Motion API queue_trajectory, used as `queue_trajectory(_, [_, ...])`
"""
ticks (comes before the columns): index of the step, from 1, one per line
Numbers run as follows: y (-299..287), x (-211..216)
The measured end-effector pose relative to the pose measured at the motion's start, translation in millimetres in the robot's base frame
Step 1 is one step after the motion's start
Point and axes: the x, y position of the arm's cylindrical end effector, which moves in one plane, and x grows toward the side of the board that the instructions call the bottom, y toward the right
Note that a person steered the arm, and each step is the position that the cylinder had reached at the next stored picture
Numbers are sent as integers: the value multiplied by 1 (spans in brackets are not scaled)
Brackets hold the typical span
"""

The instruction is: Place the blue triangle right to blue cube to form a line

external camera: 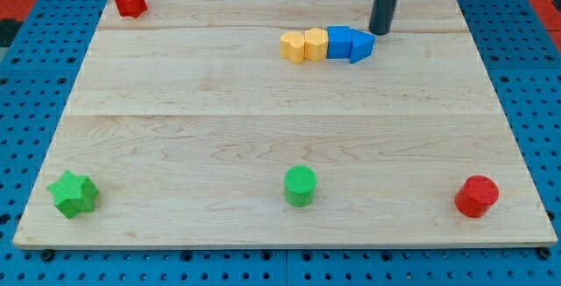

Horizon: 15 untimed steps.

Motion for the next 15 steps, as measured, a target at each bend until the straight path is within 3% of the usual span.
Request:
queue_trajectory(2, [-12, 56])
queue_trajectory(15, [-21, 36])
